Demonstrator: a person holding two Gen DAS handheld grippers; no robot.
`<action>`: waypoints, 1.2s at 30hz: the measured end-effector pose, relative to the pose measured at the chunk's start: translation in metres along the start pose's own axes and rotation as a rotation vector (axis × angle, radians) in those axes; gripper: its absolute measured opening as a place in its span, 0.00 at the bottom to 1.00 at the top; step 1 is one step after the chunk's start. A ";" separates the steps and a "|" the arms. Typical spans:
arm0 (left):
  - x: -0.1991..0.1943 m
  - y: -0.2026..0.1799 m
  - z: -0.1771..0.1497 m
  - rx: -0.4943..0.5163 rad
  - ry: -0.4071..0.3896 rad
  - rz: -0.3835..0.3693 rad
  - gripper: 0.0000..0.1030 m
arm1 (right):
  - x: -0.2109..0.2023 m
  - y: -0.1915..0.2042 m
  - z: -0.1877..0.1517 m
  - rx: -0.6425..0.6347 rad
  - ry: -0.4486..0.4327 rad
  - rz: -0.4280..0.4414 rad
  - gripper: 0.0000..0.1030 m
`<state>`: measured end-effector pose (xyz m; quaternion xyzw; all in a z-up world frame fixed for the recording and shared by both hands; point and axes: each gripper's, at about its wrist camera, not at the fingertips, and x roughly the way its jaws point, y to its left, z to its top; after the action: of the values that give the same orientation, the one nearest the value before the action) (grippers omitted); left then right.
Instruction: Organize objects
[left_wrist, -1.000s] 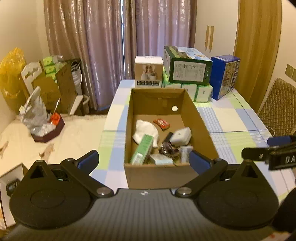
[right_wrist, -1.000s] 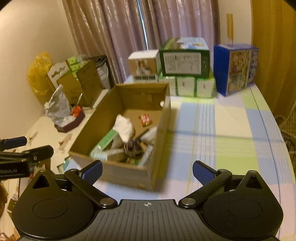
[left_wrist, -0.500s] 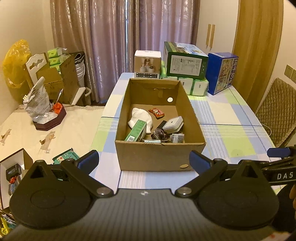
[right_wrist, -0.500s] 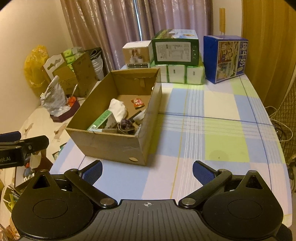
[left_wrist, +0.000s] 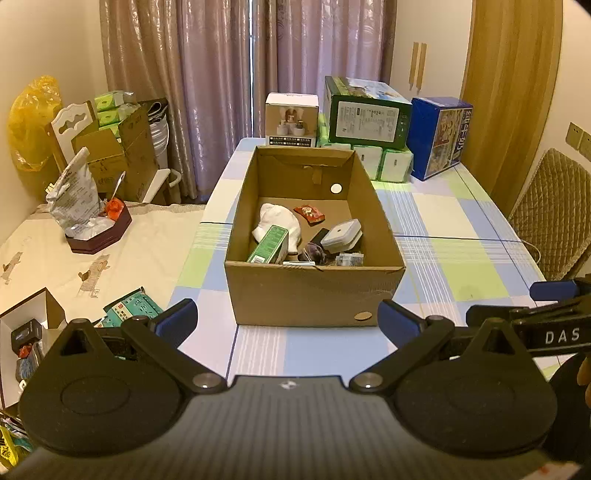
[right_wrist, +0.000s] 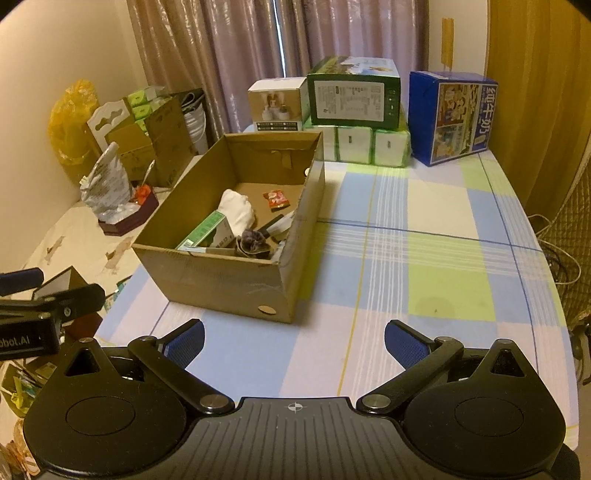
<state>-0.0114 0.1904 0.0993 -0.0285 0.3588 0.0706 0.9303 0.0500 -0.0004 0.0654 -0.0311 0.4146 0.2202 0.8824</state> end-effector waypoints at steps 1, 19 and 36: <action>0.000 0.000 -0.001 0.000 0.001 0.000 0.99 | 0.000 0.000 0.000 0.000 0.000 -0.002 0.98; 0.004 0.002 -0.006 -0.002 0.014 0.002 0.99 | -0.002 0.001 0.000 0.007 -0.002 0.001 0.98; 0.002 0.002 -0.007 0.001 0.015 -0.002 0.99 | -0.002 0.001 -0.001 0.008 -0.003 0.002 0.98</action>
<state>-0.0145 0.1920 0.0927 -0.0290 0.3657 0.0691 0.9277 0.0482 -0.0007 0.0663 -0.0269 0.4143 0.2195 0.8829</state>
